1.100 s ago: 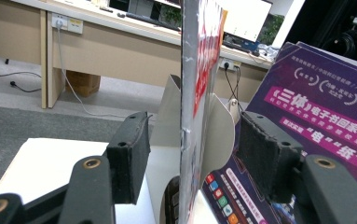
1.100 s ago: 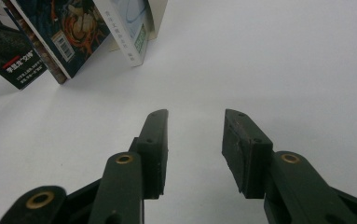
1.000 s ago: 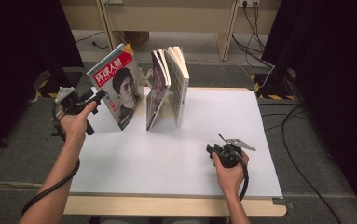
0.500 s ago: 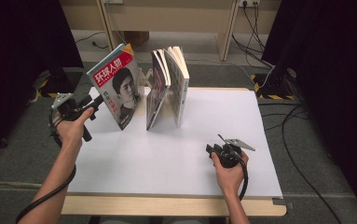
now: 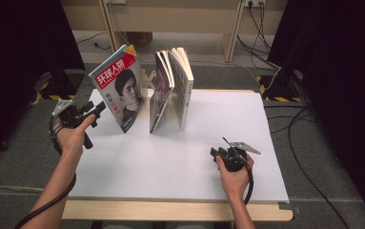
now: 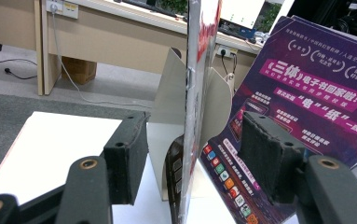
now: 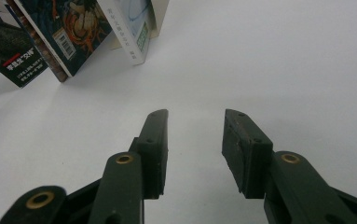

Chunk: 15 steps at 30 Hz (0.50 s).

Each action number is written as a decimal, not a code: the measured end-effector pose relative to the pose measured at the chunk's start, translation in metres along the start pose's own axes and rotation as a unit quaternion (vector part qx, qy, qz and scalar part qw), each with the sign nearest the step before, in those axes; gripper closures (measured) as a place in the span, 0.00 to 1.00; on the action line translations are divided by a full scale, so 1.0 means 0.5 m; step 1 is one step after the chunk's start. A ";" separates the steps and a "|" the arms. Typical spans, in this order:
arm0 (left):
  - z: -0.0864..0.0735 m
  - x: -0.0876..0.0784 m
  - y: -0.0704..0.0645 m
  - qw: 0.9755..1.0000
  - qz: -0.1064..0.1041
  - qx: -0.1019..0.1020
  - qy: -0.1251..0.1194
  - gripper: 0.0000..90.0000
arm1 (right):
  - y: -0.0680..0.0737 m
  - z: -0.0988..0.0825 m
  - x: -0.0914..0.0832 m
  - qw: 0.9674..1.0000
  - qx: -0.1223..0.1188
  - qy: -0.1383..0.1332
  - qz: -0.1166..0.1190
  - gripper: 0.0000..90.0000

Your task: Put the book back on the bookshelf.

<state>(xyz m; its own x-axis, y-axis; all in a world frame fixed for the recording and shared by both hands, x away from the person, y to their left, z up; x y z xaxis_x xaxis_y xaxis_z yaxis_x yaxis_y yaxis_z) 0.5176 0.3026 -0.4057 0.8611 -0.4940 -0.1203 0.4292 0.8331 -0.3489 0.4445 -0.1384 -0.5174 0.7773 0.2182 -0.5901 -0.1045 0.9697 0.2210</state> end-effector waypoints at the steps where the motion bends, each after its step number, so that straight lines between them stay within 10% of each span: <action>1: -0.001 -0.001 0.000 1.000 0.001 0.001 0.001 0.45 | 0.000 0.000 0.000 1.000 0.000 0.000 0.000 0.68; 15: -0.031 -0.034 -0.013 1.000 -0.006 -0.001 0.015 0.44 | 0.001 0.001 -0.001 1.000 -0.001 -0.002 0.001 0.68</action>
<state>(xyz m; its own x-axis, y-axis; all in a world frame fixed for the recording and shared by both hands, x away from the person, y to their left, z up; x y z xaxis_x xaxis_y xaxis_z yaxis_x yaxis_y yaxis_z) 0.4958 0.3019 -0.4158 0.8478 -0.5105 -0.1438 0.4382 0.8270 -0.3523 0.4445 -0.1379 -0.5167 0.7800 0.2188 -0.5863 -0.1064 0.9696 0.2203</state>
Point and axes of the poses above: each handheld gripper's, and its own axes: x roughly forward along the jaws, z roughly out of its top, y roughly to its left, the point moved 8 cm from there along x, roughly forward along the jaws, and after that the axes turned 12 degrees about -z, right-handed, at the moved point
